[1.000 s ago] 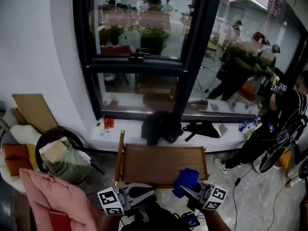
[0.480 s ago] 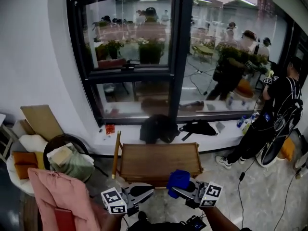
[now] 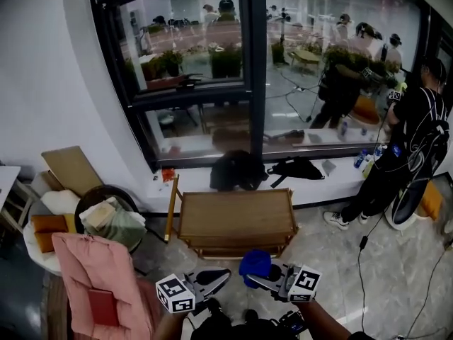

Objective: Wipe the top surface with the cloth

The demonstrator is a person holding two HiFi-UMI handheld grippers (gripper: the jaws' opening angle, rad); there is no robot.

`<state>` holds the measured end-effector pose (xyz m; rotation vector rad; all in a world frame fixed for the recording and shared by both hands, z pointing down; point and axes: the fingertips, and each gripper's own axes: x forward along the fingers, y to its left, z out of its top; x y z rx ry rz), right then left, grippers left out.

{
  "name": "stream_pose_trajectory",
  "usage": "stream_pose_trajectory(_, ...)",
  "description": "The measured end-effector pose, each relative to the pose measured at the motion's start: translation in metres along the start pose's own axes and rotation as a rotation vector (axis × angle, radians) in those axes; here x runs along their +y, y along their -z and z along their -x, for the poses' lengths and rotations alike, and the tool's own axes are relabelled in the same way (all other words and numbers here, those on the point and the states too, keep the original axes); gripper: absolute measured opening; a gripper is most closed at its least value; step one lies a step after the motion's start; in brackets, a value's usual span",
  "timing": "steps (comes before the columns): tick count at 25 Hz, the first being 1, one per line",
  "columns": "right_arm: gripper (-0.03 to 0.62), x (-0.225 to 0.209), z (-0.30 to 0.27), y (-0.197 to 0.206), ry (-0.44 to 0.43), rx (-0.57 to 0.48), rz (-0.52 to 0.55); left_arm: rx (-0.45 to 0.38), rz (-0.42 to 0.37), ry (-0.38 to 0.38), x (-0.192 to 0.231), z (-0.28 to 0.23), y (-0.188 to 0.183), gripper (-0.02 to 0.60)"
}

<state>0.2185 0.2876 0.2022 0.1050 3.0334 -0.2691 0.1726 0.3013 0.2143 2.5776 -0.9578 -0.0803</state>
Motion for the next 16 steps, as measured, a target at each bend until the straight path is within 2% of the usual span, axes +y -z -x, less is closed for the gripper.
stream_pose_trajectory(5,0.06,0.006,-0.008,-0.005,0.023,-0.007,0.01,-0.036,-0.023,0.03,-0.009,0.024,-0.013,0.011)
stream_pose_trajectory(10,0.06,0.02,-0.028,-0.002,0.078,-0.008,0.04,0.008,-0.022,0.037,0.001,0.048,0.01,0.011)
stream_pose_trajectory(13,0.06,0.033,-0.039,0.003,0.103,-0.005,0.028,-0.013,-0.036,0.046,-0.002,0.065,0.007,0.011)
stream_pose_trajectory(16,0.061,0.047,-0.054,0.012,0.121,0.024,0.017,-0.028,-0.014,0.046,-0.002,0.089,0.009,0.011)
